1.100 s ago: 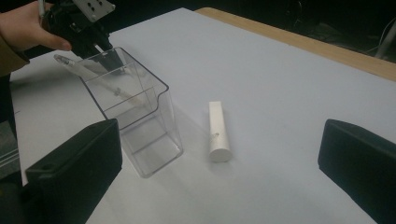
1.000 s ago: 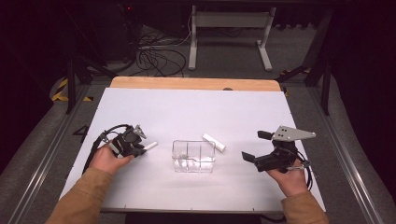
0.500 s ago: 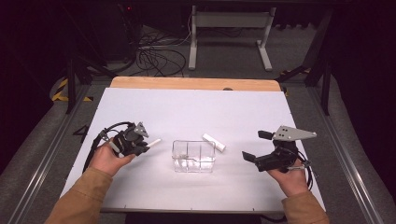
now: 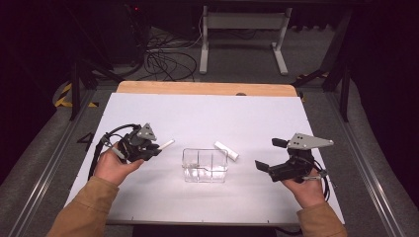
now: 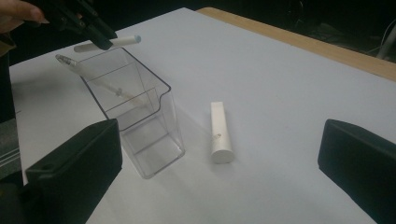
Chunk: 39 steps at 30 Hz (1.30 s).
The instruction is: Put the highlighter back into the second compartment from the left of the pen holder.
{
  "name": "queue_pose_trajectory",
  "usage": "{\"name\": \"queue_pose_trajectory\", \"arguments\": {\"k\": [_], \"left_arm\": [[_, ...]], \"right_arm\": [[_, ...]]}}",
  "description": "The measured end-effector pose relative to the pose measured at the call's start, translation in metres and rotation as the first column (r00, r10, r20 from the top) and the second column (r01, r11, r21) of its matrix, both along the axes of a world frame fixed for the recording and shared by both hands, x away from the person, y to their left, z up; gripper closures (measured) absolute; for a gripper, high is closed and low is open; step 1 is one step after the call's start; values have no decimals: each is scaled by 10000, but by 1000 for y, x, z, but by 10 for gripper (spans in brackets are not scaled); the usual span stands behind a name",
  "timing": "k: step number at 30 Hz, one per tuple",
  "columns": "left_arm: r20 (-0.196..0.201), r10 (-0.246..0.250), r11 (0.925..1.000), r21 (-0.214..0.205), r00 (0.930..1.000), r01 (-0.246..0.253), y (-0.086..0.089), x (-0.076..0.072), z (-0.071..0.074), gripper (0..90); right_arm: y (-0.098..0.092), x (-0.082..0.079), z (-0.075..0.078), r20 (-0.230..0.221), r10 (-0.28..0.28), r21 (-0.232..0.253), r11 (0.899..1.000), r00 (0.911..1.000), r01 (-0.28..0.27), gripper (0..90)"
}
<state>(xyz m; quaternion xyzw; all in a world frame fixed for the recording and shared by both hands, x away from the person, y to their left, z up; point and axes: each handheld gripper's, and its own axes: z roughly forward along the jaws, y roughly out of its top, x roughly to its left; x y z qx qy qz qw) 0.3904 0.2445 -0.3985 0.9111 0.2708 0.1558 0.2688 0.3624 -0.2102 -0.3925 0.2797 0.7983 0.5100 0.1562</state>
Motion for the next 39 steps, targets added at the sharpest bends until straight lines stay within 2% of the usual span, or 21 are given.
{"name": "queue_pose_trajectory", "arguments": {"k": [2,5,9,13,20,31,37,39], "left_arm": [[20,-54,9997,-258,10000,55,0,-2,5,778],[276,-105,9982,-595,9996,121,-1,-6,11,778],[514,-246,9934,-1106,9984,302,-5,-12,20,778],[813,-411,9862,-1566,9958,535,-8,-18,30,779],[1306,-533,9678,-2376,9900,834,-14,-25,43,779],[1931,-586,9246,-3594,9794,1262,-24,-35,53,779],[2231,-662,8892,-4290,9725,1590,-30,-38,56,779],[2294,-666,8801,-4451,9710,1655,-32,-38,55,779]], "right_arm": [[0,0,0,-1,-16,-1,10000,10000,16,2],[0,0,0,11,-9,22,10000,10000,9,2],[0,0,0,0,12,9,10000,10000,-12,2],[0,0,0,-1,19,44,10000,10000,-19,2],[1,-1,0,-1,59,40,10000,10000,-59,2],[1,-1,-1,-51,107,31,9999,9999,-107,3],[2,-1,-1,-56,140,43,9999,9999,-140,2],[2,-1,-1,-65,136,49,9999,9999,-136,2]]}}
